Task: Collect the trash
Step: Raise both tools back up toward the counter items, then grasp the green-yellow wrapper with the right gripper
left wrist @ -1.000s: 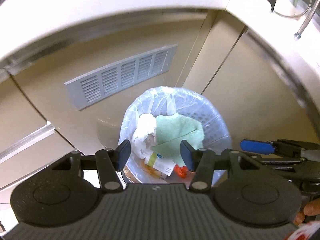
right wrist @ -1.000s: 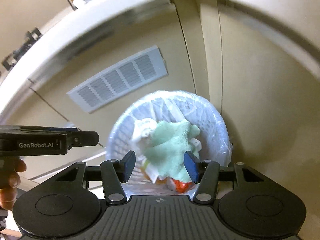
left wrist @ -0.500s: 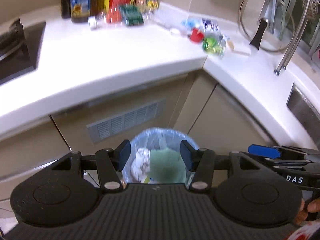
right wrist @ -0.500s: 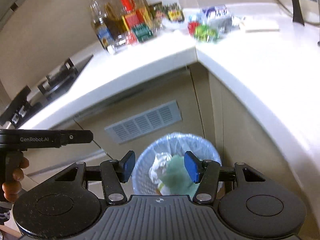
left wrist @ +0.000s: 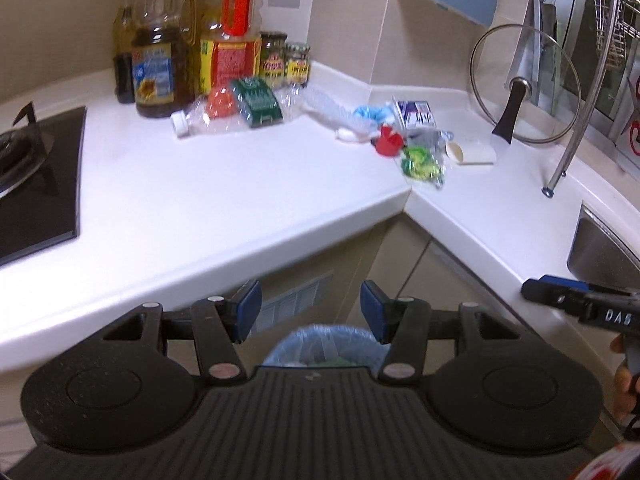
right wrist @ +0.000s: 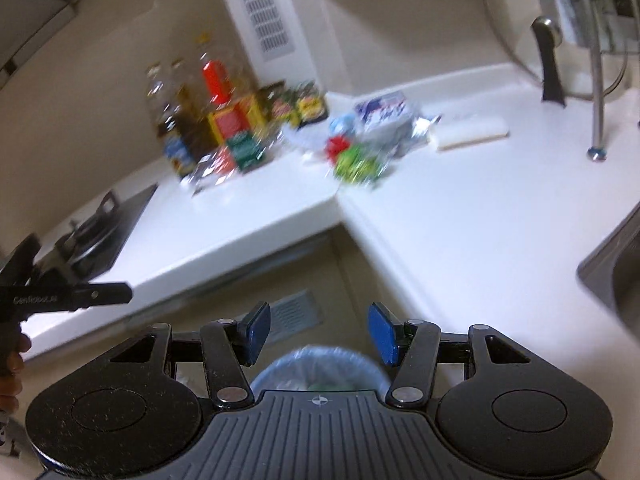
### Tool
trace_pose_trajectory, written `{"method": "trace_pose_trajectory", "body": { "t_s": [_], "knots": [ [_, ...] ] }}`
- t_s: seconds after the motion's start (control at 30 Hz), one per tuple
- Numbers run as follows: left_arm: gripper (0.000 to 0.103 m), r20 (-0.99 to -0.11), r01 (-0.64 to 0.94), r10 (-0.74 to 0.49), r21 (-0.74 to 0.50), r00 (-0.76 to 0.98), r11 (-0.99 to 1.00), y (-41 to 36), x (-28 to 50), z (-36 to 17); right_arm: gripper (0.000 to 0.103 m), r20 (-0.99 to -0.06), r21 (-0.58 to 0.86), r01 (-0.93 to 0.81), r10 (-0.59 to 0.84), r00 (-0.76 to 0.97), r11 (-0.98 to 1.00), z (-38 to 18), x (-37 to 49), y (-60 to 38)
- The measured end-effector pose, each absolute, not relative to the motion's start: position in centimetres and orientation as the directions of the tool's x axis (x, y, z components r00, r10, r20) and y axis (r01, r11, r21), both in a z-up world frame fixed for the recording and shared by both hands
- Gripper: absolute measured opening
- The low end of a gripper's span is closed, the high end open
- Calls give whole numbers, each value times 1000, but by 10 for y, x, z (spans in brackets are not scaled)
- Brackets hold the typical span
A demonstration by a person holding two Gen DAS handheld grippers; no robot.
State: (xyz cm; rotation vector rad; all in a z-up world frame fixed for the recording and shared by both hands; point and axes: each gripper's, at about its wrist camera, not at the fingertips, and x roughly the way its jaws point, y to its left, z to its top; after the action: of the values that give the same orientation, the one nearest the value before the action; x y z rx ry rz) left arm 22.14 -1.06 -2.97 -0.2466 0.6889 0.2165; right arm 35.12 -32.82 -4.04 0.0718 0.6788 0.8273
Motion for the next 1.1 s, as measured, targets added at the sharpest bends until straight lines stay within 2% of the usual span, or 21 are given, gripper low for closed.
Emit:
{"method": "trace_pose_trajectory", "body": {
  "t_s": [0.23,0.3,0.33,0.37,0.7,1.1],
  "knots": [
    [51,-621,-226,91,-143,779,964,21,263,-21,56,-497,290,-614,664,559,734,-26,395,-313],
    [51,-614,-214,86,-137,784,967,33,275,-18,64,-491,278,-604,651,579,747,-23,411,-303],
    [51,-611,-207,83,-134,787,969,38,281,-17,74,-489,276,-599,646,586,752,-22,419,-298],
    [51,-607,-199,79,-132,790,971,43,288,-16,76,-484,276,-594,643,593,755,-21,426,-292],
    [51,-594,-128,30,-124,804,984,74,351,-20,76,-508,245,-573,607,611,782,-37,486,-221],
    [52,-600,-36,-55,-138,798,990,79,404,-31,76,-564,179,-516,517,644,838,-63,518,-175]
  ]
}}
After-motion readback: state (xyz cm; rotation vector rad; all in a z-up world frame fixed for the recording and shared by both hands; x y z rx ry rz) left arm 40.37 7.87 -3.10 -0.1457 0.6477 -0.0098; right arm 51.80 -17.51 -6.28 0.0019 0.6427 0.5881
